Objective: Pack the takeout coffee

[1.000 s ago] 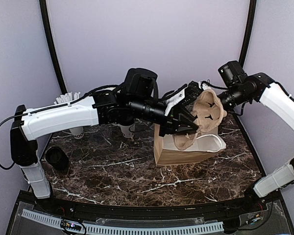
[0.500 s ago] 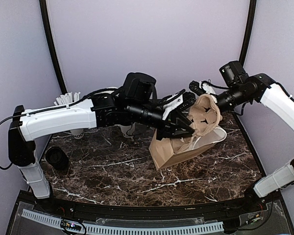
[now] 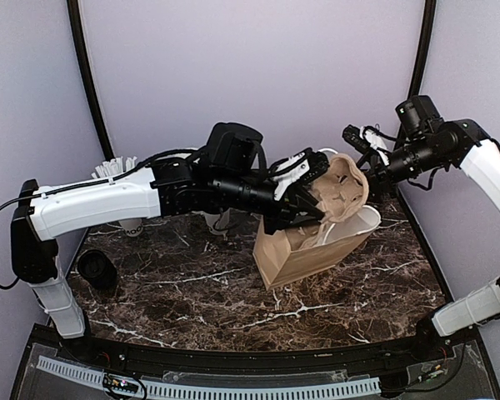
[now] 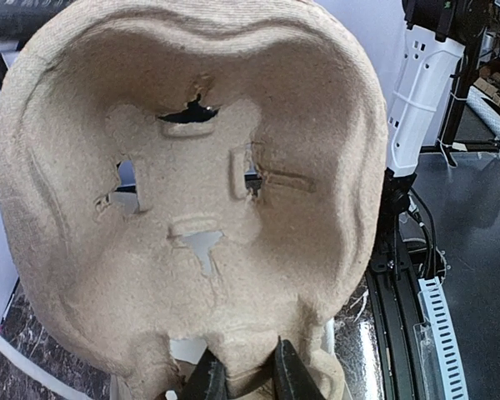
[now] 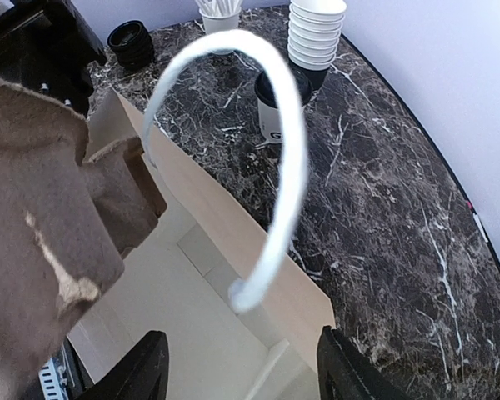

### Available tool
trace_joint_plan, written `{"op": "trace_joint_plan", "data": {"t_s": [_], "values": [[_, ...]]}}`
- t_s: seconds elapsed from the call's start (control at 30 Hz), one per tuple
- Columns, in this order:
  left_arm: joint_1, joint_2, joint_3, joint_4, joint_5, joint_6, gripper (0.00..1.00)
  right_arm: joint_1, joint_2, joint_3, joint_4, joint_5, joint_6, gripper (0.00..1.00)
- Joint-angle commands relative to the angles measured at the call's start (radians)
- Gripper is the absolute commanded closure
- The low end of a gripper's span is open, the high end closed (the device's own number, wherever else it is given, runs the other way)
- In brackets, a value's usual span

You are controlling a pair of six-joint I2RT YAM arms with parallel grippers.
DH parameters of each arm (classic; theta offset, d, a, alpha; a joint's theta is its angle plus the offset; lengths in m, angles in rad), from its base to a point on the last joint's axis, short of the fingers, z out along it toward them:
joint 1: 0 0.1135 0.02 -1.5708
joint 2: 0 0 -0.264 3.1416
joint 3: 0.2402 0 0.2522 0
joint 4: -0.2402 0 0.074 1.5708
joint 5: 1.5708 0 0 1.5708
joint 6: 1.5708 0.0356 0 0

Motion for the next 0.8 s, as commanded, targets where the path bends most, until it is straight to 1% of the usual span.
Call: {"op": "trace_joint_plan", "data": {"t_s": [0.0, 0.23, 0.37, 0.4, 0.47, 0.53, 0.6, 0.67, 0.77], "values": [[0.012, -0.042, 0.014, -0.053, -0.05, -0.035, 0.8, -0.064, -0.043, 0.043, -0.06, -0.006, -0.028, 0.38], [0.024, -0.04, 0.021, -0.076, -0.066, -0.059, 0.8, -0.135, -0.09, 0.052, -0.127, -0.013, -0.075, 0.43], [0.03, -0.041, 0.021, -0.079, -0.074, -0.068, 0.8, -0.149, -0.111, 0.081, -0.249, -0.094, -0.2, 0.44], [0.033, -0.04, 0.021, -0.08, -0.076, -0.072, 0.8, -0.148, -0.116, 0.08, -0.281, -0.118, -0.242, 0.44], [0.038, -0.041, 0.023, -0.079, -0.075, -0.079, 0.8, -0.148, -0.129, 0.06, -0.331, -0.172, -0.299, 0.39], [0.042, -0.039, 0.028, -0.079, -0.07, -0.088, 0.8, -0.145, -0.152, 0.021, -0.333, -0.21, -0.322, 0.33], [0.044, -0.035, 0.034, -0.079, -0.066, -0.095, 0.8, -0.141, -0.166, -0.005, -0.331, -0.231, -0.339, 0.3], [0.046, -0.032, 0.043, -0.081, -0.062, -0.101, 0.8, -0.13, -0.161, -0.012, -0.322, -0.24, -0.328, 0.3], [0.048, -0.025, 0.059, -0.085, -0.057, -0.107, 0.8, -0.102, -0.15, -0.043, -0.238, -0.243, -0.247, 0.31]]}}
